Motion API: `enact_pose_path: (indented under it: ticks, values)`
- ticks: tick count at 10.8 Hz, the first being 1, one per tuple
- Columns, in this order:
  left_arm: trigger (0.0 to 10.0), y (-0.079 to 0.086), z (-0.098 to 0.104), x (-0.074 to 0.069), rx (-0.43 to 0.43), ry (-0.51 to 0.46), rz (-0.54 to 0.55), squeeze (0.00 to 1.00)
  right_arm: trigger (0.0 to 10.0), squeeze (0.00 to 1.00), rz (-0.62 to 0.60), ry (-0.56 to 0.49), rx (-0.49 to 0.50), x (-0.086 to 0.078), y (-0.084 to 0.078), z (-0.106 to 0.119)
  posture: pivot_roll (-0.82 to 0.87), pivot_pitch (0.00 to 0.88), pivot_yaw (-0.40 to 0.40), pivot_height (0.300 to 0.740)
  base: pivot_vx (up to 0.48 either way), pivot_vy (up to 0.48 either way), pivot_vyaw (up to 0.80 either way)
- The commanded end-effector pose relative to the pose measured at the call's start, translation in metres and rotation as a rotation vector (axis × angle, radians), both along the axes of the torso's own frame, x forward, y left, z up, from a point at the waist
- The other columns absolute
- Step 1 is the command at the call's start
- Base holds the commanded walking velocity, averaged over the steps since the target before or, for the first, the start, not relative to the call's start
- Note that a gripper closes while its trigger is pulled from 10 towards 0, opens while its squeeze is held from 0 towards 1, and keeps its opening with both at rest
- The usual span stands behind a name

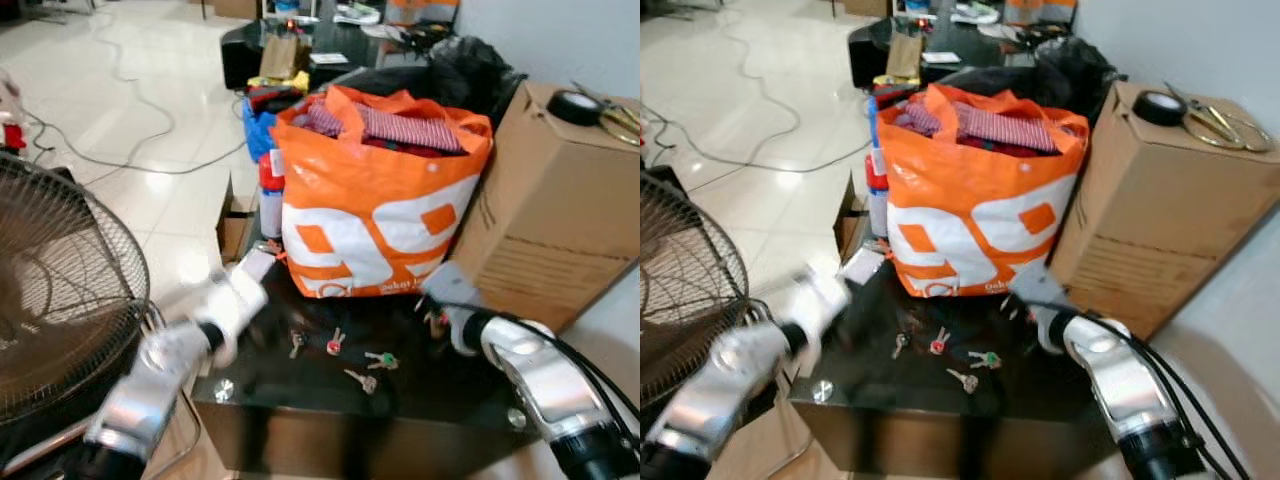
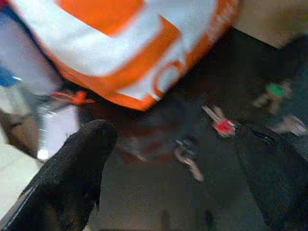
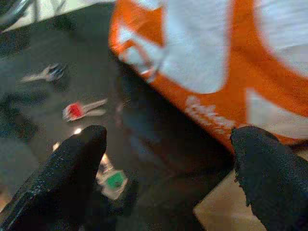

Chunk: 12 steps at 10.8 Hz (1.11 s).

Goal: Hang keys on a hook

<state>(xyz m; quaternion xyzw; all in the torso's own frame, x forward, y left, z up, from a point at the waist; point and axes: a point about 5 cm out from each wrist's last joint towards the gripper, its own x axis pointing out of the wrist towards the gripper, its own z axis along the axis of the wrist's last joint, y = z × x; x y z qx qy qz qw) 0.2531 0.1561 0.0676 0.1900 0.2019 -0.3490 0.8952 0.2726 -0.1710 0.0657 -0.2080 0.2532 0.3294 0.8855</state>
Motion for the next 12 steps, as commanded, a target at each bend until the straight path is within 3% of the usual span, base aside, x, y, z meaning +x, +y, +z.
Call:
enact_pose_path:
  ticks: [1,3,4,5,7,11,12]
  values:
    - [10.0,-0.001,0.001,-0.001,0.014,0.006,-0.035,0.14,10.0,1.0,0.04,-0.016,-0.033,0.004,0.0,0.004,-0.09,0.0,-0.071,0.74,0.0,0.0,0.0]
    - [10.0,-0.007,-0.004,-0.013,0.025,0.029,-0.119,0.01,10.0,1.0,0.12,0.038,-0.07,0.003,0.009,-0.005,-0.12,0.0,-0.062,0.74,0.0,0.0,0.0]
    - [10.0,-0.01,-0.004,-0.019,0.014,0.036,-0.164,0.0,10.0,0.0,0.189,0.08,-0.127,-0.001,0.016,-0.023,-0.15,0.0,-0.055,0.74,0.0,0.0,0.0]
    - [10.0,-0.011,-0.003,-0.021,0.015,0.039,-0.181,0.0,10.0,0.0,0.189,0.102,-0.128,-0.003,0.019,-0.029,-0.15,0.0,-0.053,0.74,0.0,0.0,0.0]
    - [10.0,-0.005,-0.003,-0.029,0.043,0.062,-0.244,0.0,10.0,0.0,0.073,0.135,-0.146,-0.005,0.021,-0.057,-0.15,0.0,-0.046,0.74,0.0,0.0,0.0]
    - [10.0,0.0,0.004,-0.034,0.064,0.083,-0.284,0.0,10.0,0.0,-0.078,0.139,-0.092,0.007,0.029,-0.07,-0.13,0.0,-0.037,0.74,0.0,0.0,0.0]
    - [10.0,-0.002,0.006,-0.038,0.055,0.096,-0.293,0.0,4.5,0.0,-0.087,0.141,-0.093,0.01,0.03,-0.071,-0.13,0.0,-0.039,0.74,0.0,0.0,0.0]
